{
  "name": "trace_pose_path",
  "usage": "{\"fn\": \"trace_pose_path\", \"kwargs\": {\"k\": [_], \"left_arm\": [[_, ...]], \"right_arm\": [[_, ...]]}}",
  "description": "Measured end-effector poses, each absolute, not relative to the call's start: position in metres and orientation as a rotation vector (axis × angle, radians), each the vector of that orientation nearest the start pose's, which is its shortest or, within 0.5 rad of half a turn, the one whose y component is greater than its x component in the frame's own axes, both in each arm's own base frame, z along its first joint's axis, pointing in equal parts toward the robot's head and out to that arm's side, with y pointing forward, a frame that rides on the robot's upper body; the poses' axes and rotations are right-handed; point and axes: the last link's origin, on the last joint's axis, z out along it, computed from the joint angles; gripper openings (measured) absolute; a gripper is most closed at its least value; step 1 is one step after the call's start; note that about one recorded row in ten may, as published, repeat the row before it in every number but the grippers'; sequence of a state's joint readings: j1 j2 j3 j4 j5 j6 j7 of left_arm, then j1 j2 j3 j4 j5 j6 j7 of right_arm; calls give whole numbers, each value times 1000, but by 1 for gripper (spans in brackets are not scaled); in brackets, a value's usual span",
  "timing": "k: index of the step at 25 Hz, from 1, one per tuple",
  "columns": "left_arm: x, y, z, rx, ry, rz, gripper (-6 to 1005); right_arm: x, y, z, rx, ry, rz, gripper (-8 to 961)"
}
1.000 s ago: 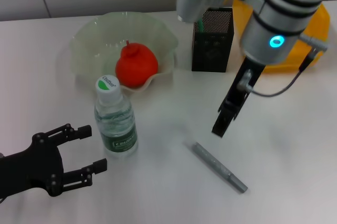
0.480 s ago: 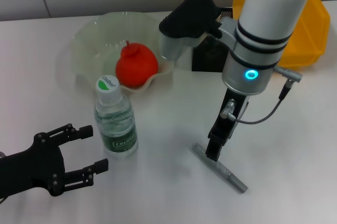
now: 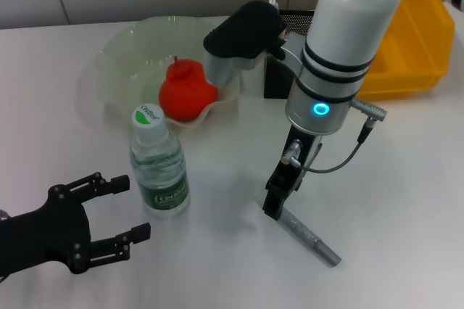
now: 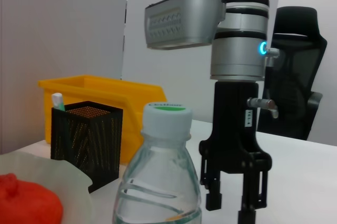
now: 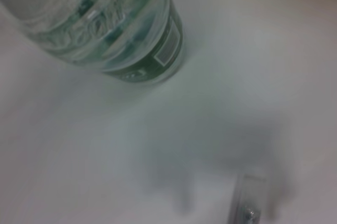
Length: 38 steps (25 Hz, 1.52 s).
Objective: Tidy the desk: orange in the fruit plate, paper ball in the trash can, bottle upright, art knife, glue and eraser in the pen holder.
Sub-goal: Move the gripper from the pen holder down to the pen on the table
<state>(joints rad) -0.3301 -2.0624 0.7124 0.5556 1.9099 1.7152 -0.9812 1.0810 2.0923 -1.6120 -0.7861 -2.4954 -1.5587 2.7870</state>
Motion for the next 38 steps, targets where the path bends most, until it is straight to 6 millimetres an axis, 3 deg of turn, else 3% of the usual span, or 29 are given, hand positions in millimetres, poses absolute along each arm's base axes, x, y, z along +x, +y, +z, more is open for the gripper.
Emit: {"fn": "trace_pose_path", "kwargs": {"k": [16, 21, 38], "left_arm": [[-307, 249, -8, -2727, -380, -824, 807], [-307, 248, -8, -2729, -384, -822, 808], [-307, 246, -9, -2735, -383, -825, 808]], "right_arm": [[124, 357, -100, -2637, 915, -1035, 618], [127, 358, -101, -2633, 924, -1021, 430], [130, 353, -110, -2648, 893, -1045, 425]]}}
